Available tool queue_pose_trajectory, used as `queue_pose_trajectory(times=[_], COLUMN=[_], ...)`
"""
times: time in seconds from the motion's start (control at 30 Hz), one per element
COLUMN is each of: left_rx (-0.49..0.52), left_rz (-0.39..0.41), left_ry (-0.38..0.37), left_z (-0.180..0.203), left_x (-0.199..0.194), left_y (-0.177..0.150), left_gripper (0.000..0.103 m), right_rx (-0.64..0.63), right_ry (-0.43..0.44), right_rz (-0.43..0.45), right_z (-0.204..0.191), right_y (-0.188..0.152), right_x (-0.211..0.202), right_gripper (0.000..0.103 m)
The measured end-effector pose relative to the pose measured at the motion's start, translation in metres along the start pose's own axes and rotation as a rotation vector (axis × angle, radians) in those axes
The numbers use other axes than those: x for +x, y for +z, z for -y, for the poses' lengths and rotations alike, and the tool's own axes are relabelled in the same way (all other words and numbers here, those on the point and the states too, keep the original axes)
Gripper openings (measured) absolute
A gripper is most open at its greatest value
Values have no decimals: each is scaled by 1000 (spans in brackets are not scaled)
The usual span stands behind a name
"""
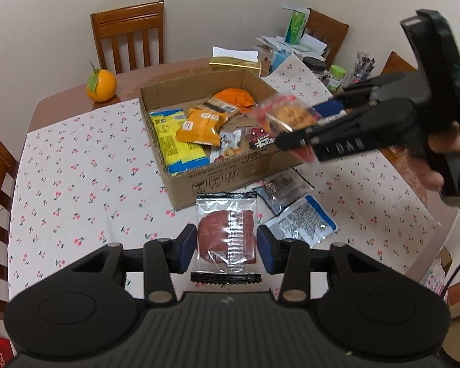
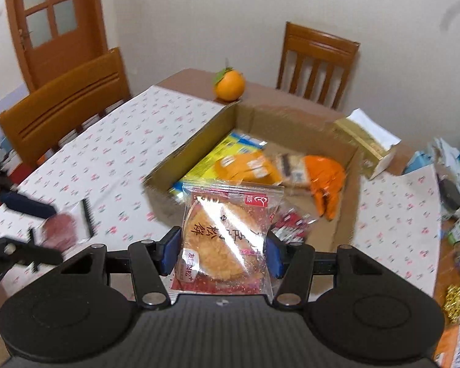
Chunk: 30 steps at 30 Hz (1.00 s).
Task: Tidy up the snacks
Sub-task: 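Carry both packs over the box and release them inside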
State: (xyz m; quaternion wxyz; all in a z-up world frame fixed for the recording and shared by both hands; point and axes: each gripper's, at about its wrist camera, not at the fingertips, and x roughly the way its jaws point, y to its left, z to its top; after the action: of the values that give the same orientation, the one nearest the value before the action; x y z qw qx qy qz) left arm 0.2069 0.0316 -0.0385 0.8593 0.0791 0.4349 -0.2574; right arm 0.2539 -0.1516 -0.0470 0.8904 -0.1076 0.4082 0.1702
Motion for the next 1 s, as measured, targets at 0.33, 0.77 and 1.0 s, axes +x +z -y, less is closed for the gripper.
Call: queue_pose_trajectory(times=[0.33,0.77,1.0], left_rx=[-6,-1,20], left_rz=[32,47,64], left_ry=[20,27,27], left_z=[2,4,8], left_x=[4,28,51], left_y=[18,54,85], left_gripper=[42,42,42], right_rx=[44,112,163], right_ry=[-104,-132,-138], right_rz=[10,59,59], right_z=[56,69,48], right_y=[23,4,-27], right_x=[32,31,7], right_gripper=[61,103,103])
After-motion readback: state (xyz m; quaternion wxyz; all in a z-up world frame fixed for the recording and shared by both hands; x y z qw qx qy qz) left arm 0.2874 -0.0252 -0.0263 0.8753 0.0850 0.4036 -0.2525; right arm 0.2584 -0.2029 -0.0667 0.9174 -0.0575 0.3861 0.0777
